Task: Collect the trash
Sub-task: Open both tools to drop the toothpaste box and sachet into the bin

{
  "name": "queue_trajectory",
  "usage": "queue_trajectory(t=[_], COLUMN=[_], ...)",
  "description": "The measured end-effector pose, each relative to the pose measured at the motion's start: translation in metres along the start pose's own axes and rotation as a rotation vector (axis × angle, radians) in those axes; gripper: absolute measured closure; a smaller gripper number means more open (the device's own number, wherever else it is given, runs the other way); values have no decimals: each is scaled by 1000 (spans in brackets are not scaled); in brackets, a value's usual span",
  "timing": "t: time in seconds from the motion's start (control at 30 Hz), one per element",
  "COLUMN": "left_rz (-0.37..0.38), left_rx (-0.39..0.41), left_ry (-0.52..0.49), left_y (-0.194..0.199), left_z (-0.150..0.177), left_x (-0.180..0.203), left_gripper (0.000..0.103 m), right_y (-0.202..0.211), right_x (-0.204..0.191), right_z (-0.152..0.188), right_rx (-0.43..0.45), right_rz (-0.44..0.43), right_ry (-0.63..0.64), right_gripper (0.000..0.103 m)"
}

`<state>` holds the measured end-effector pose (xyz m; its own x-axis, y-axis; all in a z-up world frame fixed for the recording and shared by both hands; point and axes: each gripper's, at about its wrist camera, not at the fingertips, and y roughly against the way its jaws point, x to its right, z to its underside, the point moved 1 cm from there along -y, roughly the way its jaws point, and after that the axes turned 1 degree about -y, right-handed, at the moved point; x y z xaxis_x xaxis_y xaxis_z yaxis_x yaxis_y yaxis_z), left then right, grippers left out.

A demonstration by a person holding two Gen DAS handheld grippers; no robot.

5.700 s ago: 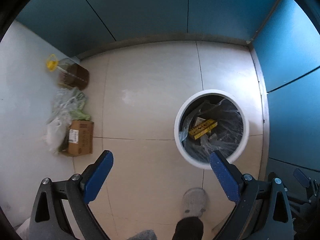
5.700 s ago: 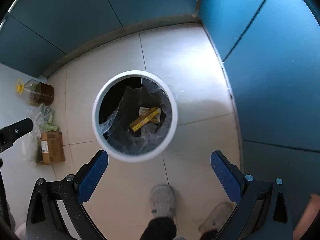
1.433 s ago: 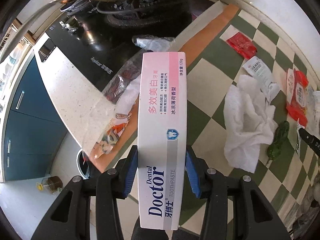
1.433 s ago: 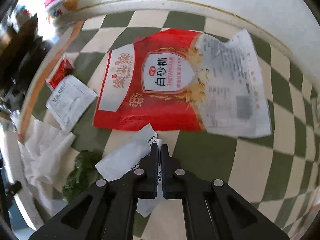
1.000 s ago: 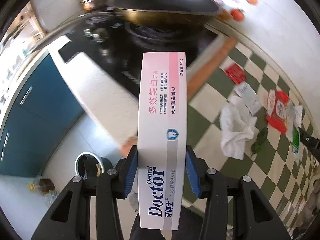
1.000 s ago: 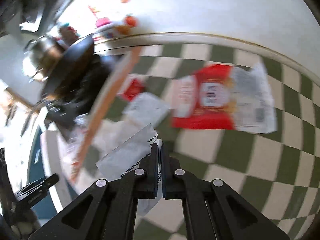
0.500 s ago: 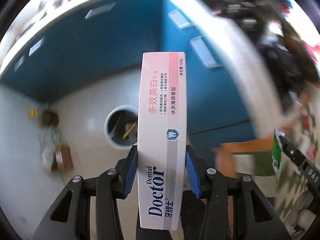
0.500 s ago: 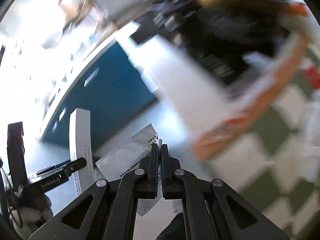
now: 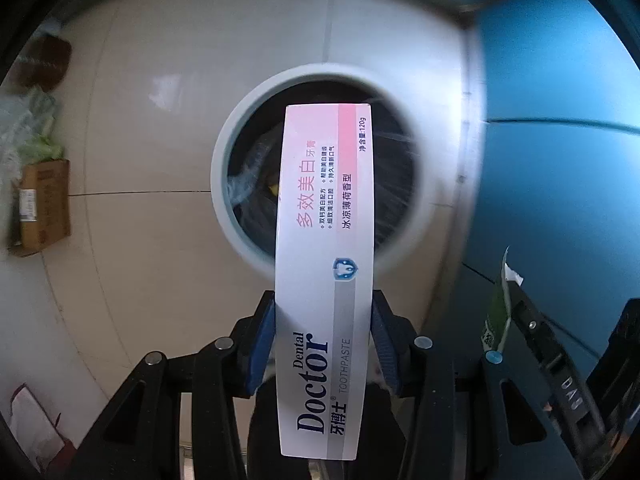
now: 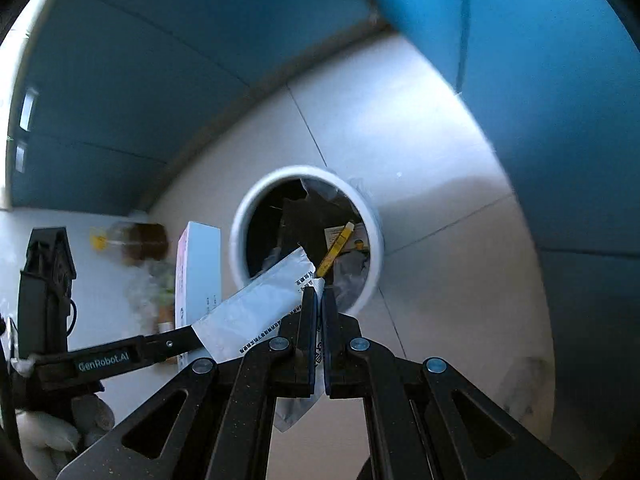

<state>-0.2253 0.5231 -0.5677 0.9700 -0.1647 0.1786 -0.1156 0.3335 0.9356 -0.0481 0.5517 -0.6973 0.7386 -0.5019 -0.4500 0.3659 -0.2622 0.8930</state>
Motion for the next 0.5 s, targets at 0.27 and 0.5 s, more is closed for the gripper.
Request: queue_trajectory(t=[0.27,0.5], left_rz=[111,103], left_rx=[-50,-36], left_ry=[61,59], left_y=[-67,-65], left_z=[-43,-44], left_x=[-28,-20], left_gripper=[59,10], right_y=[-118,-136], right_x=[-2,3], right_z=[-13,-16], right_rx=[-71,-96], right_rz=[81,122], right_ry=[96,93], right_gripper=[100,70])
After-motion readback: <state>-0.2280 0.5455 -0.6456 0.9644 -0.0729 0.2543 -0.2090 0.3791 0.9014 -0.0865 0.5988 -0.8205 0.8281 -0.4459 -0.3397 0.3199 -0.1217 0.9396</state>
